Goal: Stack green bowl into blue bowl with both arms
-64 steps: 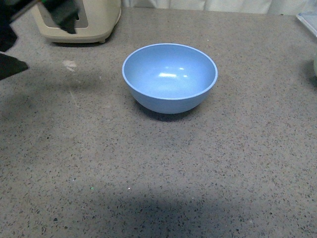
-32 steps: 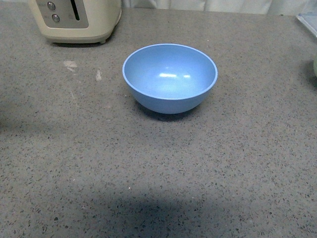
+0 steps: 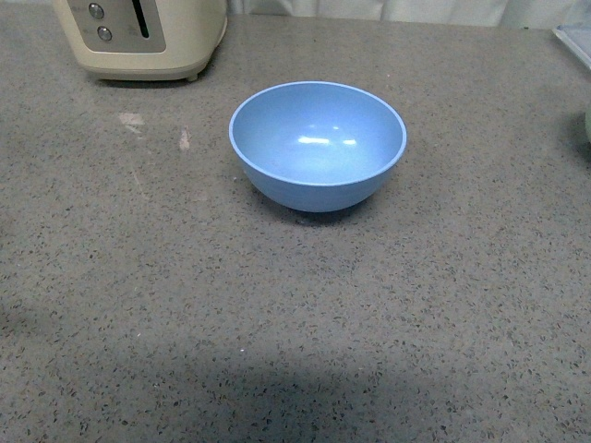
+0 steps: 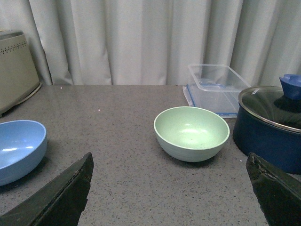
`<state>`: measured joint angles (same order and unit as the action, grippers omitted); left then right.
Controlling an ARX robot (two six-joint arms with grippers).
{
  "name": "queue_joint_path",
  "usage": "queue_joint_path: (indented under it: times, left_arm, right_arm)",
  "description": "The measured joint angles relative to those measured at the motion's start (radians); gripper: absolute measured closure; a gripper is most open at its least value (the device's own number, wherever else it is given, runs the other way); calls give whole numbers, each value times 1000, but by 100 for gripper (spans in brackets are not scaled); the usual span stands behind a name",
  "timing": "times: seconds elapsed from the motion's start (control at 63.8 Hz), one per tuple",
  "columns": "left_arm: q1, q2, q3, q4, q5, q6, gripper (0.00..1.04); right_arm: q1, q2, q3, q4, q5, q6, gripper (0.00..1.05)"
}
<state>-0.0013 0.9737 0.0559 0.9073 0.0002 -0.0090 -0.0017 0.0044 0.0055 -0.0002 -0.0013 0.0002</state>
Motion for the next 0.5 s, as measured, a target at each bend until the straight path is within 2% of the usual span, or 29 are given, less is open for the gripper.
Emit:
queue_joint_path:
  times: [0.502]
  left_arm:
    - [0, -410, -37, -352, 0, 1, 101]
  right_arm:
    - [0, 0, 0, 0, 0, 0, 9]
